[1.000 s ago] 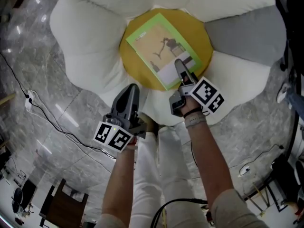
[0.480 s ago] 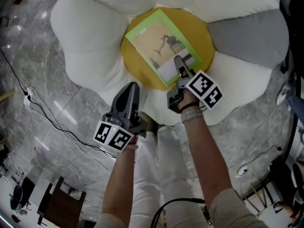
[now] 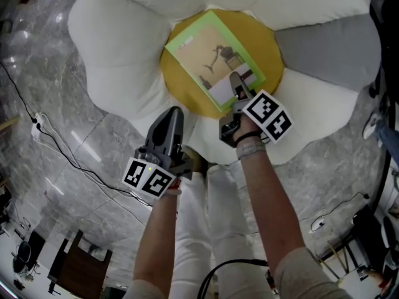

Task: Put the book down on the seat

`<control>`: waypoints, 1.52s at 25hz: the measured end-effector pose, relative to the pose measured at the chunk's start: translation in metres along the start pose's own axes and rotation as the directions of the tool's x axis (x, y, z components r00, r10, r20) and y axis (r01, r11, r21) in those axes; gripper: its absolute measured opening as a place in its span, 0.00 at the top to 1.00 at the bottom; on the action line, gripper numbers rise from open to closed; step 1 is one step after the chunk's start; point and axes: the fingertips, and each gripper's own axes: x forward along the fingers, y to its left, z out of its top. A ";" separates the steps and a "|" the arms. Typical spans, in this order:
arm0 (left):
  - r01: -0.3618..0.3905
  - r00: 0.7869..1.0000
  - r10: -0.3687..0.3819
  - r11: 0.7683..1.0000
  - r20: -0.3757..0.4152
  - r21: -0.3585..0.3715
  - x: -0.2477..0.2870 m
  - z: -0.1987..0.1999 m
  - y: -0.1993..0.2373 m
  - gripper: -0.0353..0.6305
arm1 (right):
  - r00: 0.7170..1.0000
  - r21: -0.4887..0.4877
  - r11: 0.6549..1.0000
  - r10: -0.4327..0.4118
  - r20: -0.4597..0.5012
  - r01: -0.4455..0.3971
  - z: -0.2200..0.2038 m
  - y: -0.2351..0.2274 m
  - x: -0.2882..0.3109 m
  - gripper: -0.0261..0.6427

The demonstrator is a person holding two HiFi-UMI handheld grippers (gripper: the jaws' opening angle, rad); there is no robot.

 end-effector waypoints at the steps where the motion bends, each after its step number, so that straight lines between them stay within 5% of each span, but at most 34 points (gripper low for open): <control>1: 0.002 1.000 -0.002 1.000 0.000 0.000 0.000 0.000 0.000 0.91 | 1.000 -0.001 1.000 0.006 0.001 -0.006 0.000 0.000 0.000 0.49; 30: 0.017 1.000 -0.017 1.000 -0.023 -0.001 0.002 -0.007 -0.006 0.91 | 0.997 0.041 0.997 0.058 0.060 -0.060 -0.003 -0.020 -0.033 0.49; 38: 0.037 0.999 -0.037 0.999 -0.036 0.006 0.005 -0.003 -0.018 0.91 | 0.990 0.040 0.991 0.126 0.056 -0.128 -0.004 -0.007 -0.047 0.50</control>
